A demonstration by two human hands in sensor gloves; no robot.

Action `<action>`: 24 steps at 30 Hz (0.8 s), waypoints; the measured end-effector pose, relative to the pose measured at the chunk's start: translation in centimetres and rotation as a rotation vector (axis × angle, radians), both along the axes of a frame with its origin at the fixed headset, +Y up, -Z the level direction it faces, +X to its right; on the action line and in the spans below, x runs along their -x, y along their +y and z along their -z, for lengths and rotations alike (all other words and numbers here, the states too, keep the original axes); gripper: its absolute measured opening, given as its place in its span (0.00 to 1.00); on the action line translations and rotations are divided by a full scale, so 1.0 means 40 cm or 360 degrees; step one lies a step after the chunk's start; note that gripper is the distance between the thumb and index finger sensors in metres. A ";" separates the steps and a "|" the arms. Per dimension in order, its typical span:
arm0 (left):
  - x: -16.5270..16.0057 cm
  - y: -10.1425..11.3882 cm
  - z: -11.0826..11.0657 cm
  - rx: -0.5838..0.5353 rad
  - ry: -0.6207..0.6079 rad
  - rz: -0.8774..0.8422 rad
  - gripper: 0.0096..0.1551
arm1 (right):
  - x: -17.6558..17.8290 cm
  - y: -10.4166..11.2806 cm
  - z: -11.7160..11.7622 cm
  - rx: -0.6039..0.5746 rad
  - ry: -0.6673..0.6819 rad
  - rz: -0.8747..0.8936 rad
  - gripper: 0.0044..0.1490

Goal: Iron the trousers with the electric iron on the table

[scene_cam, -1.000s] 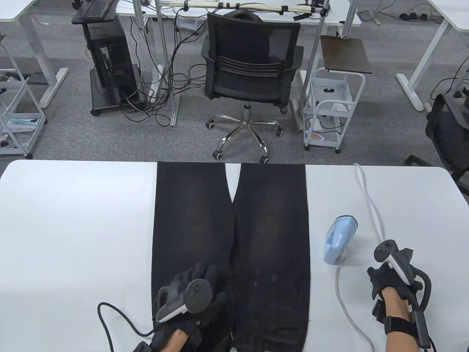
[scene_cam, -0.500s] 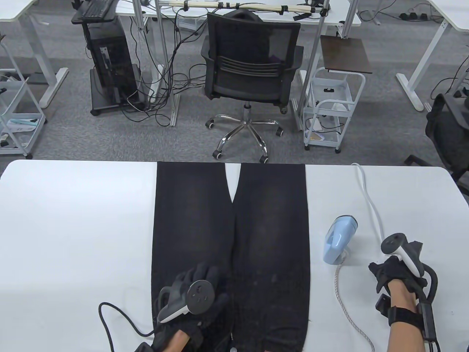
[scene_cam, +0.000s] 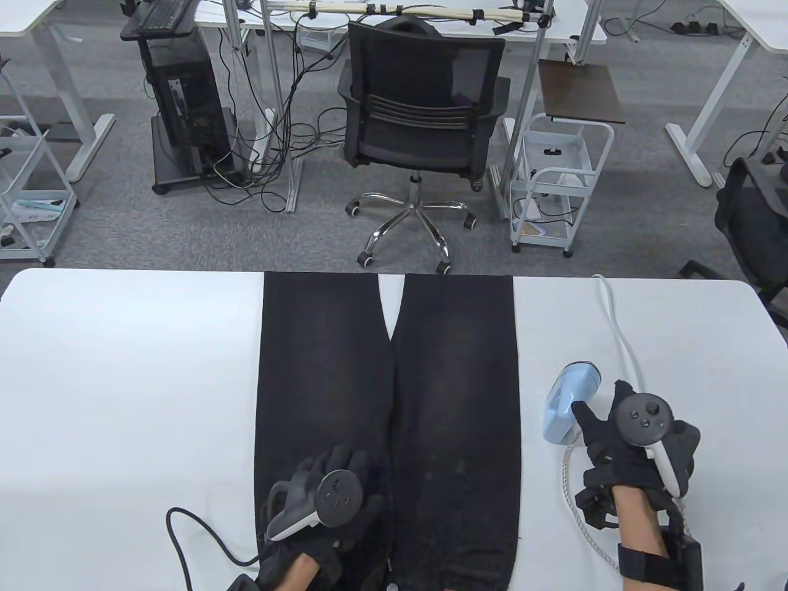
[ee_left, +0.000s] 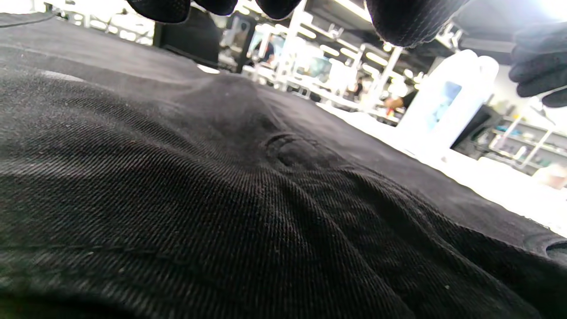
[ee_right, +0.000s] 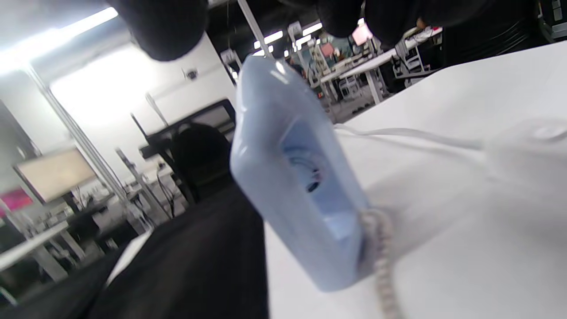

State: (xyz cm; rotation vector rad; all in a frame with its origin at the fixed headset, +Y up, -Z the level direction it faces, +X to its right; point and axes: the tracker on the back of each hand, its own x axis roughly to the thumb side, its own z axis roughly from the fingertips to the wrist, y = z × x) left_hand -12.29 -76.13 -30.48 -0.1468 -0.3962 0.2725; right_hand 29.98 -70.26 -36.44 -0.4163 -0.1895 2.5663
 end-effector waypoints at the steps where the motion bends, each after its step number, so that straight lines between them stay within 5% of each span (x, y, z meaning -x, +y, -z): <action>1: 0.000 0.000 0.000 0.0002 0.0001 0.0001 0.50 | 0.007 -0.019 0.004 -0.0019 -0.0025 0.0022 0.57; 8: -0.013 -0.013 0.002 0.0049 -0.0030 0.0050 0.50 | 0.053 -0.159 0.045 0.0034 -0.0284 -0.0128 0.67; 13: -0.026 -0.019 0.003 0.0072 -0.0062 0.0073 0.50 | 0.022 -0.233 0.061 0.0056 -0.0266 0.0098 0.43; 24: -0.029 -0.025 0.002 0.0078 -0.0057 0.0080 0.50 | 0.028 -0.201 0.030 -0.0210 -0.0198 0.0161 0.31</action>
